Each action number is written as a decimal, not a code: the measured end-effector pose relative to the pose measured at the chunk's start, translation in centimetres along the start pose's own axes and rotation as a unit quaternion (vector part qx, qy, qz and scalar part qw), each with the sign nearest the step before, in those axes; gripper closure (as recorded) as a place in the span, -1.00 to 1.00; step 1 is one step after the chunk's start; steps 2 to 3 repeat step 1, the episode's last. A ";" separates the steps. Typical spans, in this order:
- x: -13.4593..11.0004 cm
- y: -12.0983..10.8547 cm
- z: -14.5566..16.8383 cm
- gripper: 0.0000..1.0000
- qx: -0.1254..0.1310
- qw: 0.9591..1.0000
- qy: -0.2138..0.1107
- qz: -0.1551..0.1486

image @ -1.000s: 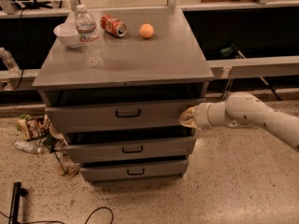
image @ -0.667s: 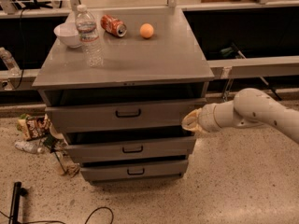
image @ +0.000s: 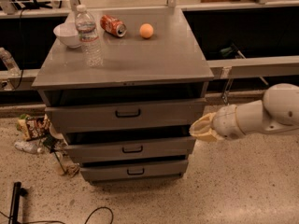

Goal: Close top drawer

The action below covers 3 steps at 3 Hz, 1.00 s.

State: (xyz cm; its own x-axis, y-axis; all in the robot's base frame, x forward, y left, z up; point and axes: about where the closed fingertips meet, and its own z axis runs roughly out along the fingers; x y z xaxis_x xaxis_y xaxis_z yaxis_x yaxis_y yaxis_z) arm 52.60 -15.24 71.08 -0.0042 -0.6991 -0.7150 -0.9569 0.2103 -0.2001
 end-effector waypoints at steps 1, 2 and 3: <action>-0.8 0.7 -1.1 0.81 -0.002 1.000 -0.013 0.019; -0.8 0.7 -1.1 0.81 -0.002 1.000 -0.013 0.019; -0.8 0.7 -1.1 0.81 -0.002 1.000 -0.013 0.019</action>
Offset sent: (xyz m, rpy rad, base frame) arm 0.0000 0.0000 0.0000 0.0000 0.0000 0.0000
